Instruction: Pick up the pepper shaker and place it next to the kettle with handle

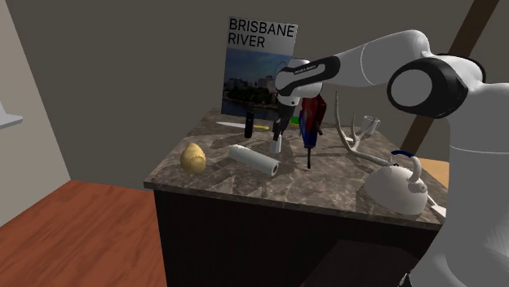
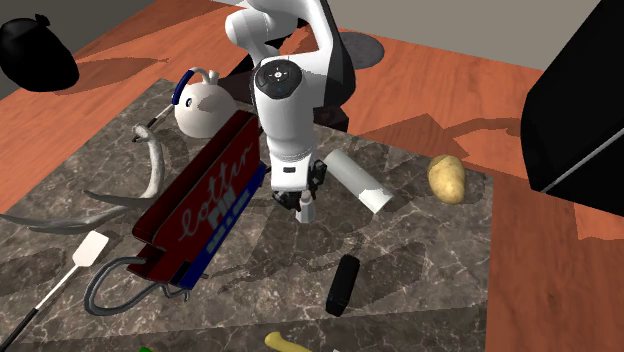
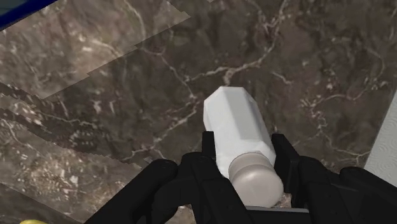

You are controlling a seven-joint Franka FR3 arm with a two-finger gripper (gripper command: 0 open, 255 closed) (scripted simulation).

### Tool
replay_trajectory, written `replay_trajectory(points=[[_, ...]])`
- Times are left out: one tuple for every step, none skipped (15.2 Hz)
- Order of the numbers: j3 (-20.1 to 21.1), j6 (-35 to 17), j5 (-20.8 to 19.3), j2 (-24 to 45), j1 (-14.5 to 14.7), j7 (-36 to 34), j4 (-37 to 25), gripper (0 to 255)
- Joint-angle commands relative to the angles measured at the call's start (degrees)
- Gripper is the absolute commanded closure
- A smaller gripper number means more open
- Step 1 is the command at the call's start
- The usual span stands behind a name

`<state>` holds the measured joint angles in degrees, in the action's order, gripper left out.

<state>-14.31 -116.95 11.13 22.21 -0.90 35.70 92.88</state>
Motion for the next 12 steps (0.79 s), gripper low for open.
replay_trajectory(points=[[-0.1,1.4,-0.2,-0.5,0.0,-0.3,-0.9,255],[-0.1,2.0,-0.3,-0.6,0.0,-0.4,-1.4,255],[-0.1,2.7,-0.4,-0.8,0.0,-0.5,-1.9,255],[-0.2,3.4,-0.5,-1.0,0.0,-0.6,-2.5,255],[-0.2,4.1,-0.6,-1.2,0.0,-0.7,-3.0,255],[-0.2,4.8,-0.6,-1.3,0.0,-0.8,-3.6,255],[-0.3,5.5,-0.7,-1.4,0.0,-0.8,-4.1,255],[-0.3,6.2,-0.8,-1.6,0.0,-0.9,-4.7,255],[-0.3,6.9,-0.8,-1.7,0.0,-1.0,-5.4,255],[-0.4,7.6,-0.9,-1.8,-0.1,-1.1,-6.0,255],[-0.4,8.4,-1.0,-1.9,-0.1,-1.2,-6.6,255],[-0.4,9.1,-1.0,-1.9,-0.1,-1.3,-7.3,255]])
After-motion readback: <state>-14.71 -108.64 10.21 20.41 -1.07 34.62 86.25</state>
